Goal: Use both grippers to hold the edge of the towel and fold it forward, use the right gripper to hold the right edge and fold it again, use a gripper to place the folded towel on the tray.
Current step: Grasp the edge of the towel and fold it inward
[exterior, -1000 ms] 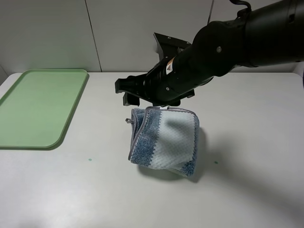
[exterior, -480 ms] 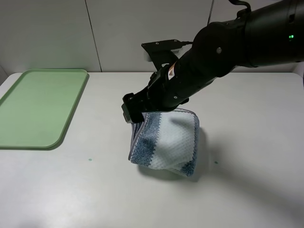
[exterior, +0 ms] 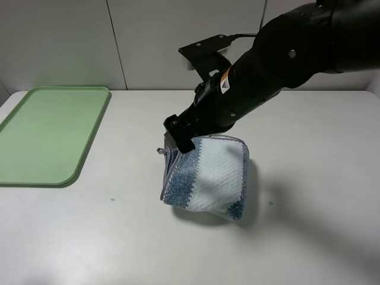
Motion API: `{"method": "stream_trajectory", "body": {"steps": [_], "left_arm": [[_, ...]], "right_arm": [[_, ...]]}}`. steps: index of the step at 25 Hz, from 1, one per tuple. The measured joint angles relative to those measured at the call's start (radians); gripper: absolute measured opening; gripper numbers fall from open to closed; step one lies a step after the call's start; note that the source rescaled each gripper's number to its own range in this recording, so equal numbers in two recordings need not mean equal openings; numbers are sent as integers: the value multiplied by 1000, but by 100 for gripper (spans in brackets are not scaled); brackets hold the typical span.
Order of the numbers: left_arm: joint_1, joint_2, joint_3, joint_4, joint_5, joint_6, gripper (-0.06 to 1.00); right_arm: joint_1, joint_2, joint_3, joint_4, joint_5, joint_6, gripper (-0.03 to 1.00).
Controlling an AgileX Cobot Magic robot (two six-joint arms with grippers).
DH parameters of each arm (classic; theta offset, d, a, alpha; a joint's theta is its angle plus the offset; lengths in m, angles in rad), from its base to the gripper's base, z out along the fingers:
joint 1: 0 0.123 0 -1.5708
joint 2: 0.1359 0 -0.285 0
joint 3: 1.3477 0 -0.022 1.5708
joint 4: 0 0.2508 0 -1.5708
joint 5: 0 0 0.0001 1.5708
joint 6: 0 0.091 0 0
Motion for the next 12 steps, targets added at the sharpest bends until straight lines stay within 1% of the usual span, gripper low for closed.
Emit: {"method": "stream_trajectory", "body": {"steps": [4,6,10,12], "left_arm": [[0,0,0,0,0,0,95],[0,0,0,0,0,0,95],[0,0,0,0,0,0,95],[0,0,0,0,0,0,95]], "right_arm": [[0,-52,0,-67,128,0,100],[0,-85,0,-93,214,0,100],[0,-144,0,-127,381,0,100],[0,-176,13,-142,439,0,100]]}}
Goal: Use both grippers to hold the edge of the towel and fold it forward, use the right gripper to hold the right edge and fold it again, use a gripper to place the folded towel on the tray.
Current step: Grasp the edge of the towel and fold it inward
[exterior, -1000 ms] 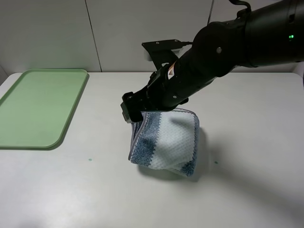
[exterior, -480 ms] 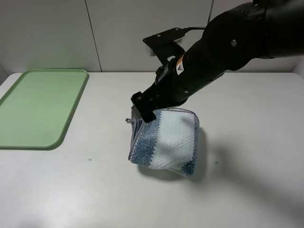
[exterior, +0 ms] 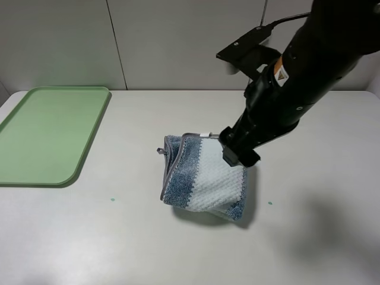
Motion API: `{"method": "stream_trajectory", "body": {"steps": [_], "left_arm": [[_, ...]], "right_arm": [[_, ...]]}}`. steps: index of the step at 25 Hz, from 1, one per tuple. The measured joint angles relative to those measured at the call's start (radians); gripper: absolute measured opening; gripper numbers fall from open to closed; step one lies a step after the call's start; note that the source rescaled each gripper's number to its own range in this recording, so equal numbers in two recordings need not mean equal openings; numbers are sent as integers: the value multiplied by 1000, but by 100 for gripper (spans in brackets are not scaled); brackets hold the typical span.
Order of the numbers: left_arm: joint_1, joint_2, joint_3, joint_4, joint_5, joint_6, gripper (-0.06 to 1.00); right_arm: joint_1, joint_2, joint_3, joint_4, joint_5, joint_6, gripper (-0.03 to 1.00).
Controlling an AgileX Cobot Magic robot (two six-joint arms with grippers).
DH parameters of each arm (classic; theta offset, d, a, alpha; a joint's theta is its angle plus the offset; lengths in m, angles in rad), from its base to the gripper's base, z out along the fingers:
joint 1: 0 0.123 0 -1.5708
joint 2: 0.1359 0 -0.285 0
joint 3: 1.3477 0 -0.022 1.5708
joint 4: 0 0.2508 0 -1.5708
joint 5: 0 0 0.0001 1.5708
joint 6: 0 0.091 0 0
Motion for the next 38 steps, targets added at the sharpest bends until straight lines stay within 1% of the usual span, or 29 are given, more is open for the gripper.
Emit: {"method": "stream_trajectory", "body": {"steps": [4,10,13,19,26,32,38], "left_arm": [[0,0,0,0,0,0,95],[0,0,0,0,0,0,95],[0,0,0,0,0,0,95],[0,0,0,0,0,0,95],[0,0,0,0,0,0,95],[0,0,0,0,0,0,95],[0,0,0,0,0,0,95]], "right_arm": [[0,-89,67,-32,56,0,100],[0,-248,175,-57,99,29,100],[-21,-332,221,-57,106,48,100],[-141,-487,333,-45,109,57,100],[-316,-707,443,-21,85,60,100],[-467,-890,502,11,78,60,100],[-583,-1063,530,33,82,52,100]]}}
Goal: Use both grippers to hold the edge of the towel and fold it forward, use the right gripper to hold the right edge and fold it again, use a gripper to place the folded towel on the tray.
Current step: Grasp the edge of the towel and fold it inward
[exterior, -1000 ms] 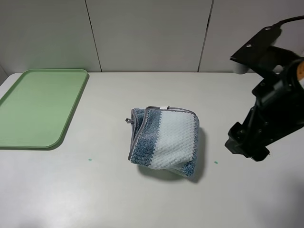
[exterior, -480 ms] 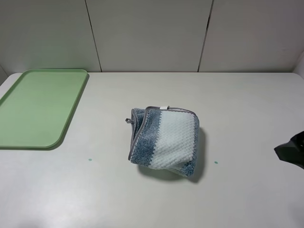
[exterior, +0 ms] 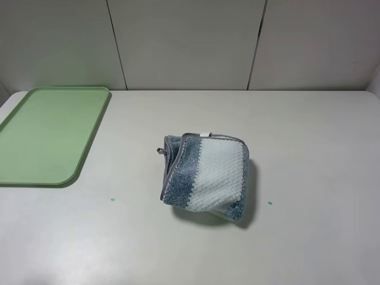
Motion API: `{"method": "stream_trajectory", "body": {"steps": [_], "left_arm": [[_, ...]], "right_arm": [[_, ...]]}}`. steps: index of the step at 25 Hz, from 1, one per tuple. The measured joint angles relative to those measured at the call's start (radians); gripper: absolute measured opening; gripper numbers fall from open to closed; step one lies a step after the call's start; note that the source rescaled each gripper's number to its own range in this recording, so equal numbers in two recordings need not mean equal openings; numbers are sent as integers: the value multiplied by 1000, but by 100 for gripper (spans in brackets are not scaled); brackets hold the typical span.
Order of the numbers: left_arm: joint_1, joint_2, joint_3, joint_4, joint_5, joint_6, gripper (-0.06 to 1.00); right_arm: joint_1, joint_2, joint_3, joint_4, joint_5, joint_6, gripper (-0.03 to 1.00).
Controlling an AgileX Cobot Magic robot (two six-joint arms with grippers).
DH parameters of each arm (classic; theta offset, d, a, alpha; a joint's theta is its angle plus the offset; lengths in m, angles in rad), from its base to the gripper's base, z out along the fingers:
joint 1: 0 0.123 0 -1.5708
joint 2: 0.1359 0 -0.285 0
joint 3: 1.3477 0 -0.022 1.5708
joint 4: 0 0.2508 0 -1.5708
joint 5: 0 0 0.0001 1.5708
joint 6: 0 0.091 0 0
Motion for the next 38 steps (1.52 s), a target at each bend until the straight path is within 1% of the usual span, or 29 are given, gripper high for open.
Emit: {"method": "stream_trajectory", "body": {"steps": [9,13,19,26,38], "left_arm": [[0,0,0,0,0,0,95],[0,0,0,0,0,0,95],[0,0,0,0,0,0,95],[0,0,0,0,1,0,95],[0,0,0,0,1,0,95]], "right_arm": [[-115,-209,1,11,0,-16,100],[-145,-290,2,15,0,-22,100],[-149,-387,3,14,1,-25,100],[-149,-388,4,21,1,-44,100],[-149,-388,4,22,1,-45,100]]}}
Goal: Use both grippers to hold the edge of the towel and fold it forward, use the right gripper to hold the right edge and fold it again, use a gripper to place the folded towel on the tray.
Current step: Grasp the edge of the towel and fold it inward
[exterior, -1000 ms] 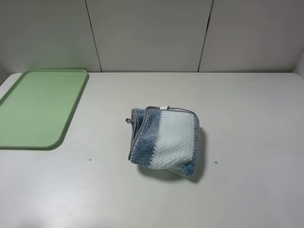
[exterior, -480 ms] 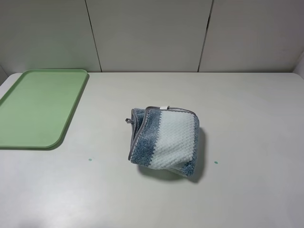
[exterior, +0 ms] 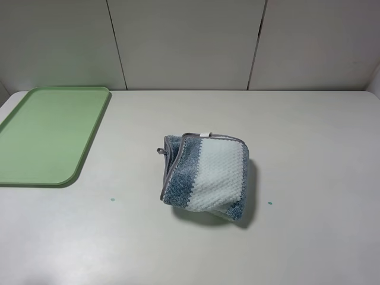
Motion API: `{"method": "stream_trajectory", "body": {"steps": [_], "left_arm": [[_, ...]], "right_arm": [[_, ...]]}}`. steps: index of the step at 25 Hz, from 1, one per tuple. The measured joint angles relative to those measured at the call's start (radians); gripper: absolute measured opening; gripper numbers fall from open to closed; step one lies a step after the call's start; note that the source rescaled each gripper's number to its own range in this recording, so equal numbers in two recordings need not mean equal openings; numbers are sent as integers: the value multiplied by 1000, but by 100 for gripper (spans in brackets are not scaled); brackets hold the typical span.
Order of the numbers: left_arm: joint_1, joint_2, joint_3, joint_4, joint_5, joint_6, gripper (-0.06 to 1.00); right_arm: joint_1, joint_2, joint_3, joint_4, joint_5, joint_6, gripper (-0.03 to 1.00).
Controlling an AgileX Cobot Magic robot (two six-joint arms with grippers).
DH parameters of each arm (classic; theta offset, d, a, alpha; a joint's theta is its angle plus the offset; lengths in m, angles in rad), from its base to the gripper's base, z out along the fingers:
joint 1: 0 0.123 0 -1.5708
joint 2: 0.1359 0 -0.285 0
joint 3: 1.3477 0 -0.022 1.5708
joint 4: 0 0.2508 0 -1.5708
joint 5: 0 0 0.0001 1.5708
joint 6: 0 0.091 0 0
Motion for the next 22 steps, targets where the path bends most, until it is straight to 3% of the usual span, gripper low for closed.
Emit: {"method": "stream_trajectory", "body": {"steps": [16,22], "left_arm": [[0,0,0,-8,-16,-9,95],[0,0,0,-58,-144,-211,95]], "right_arm": [[0,0,0,0,0,0,100],[0,0,0,0,0,0,100]]}}
